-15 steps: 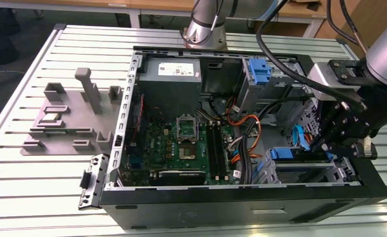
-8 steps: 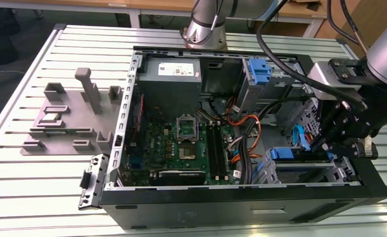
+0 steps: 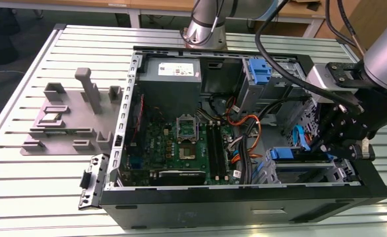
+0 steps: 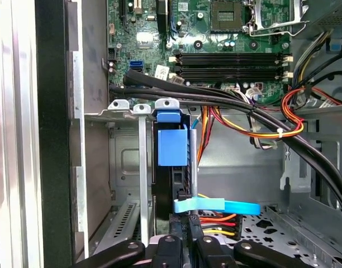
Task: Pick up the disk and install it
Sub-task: 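Insert the second disk wire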
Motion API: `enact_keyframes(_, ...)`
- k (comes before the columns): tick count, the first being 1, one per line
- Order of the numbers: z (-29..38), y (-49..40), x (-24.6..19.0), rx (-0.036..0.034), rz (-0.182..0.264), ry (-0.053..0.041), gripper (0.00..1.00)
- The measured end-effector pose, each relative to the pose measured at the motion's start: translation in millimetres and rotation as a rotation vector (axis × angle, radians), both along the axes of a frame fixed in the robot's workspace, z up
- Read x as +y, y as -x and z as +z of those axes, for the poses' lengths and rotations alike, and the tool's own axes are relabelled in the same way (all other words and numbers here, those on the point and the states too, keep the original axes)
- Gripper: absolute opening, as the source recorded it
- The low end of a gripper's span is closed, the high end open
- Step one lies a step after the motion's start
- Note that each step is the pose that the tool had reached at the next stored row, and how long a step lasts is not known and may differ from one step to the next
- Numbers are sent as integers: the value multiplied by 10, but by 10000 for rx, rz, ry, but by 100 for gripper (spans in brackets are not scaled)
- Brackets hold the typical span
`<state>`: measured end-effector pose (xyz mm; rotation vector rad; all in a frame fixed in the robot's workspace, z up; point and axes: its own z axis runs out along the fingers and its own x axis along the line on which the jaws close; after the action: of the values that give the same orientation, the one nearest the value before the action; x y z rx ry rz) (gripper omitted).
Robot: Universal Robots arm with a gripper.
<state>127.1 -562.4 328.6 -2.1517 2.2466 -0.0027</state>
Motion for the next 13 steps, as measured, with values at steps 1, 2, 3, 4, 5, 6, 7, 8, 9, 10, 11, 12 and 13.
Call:
enact_keyframes(1, 0, 0, 0, 0, 0, 0, 16)
enact_keyframes(2, 0, 0, 0, 0, 0, 0, 16)
enact_keyframes(3, -1, 0, 0, 0, 0, -1, 16)
enact_keyframes(4, -2, 0, 0, 0, 0, -2, 16)
enact_keyframes(5, -2, 0, 0, 0, 0, -3, 16)
enact_keyframes(6, -2, 0, 0, 0, 0, -3, 16)
enact_keyframes(7, -2, 0, 0, 0, 0, -2, 16)
enact_keyframes(8, -2, 0, 0, 0, -1, -2, 16)
enact_keyframes(9, -3, 0, 0, 0, 0, -3, 16)
enact_keyframes(10, -4, 0, 0, 1, 0, -5, 18)
enact_keyframes(11, -4, 0, 0, 1, 0, -5, 18)
enact_keyframes(12, -4, 0, 0, 0, 0, -4, 24)
enact_keyframes(13, -3, 0, 0, 0, -1, -3, 24)
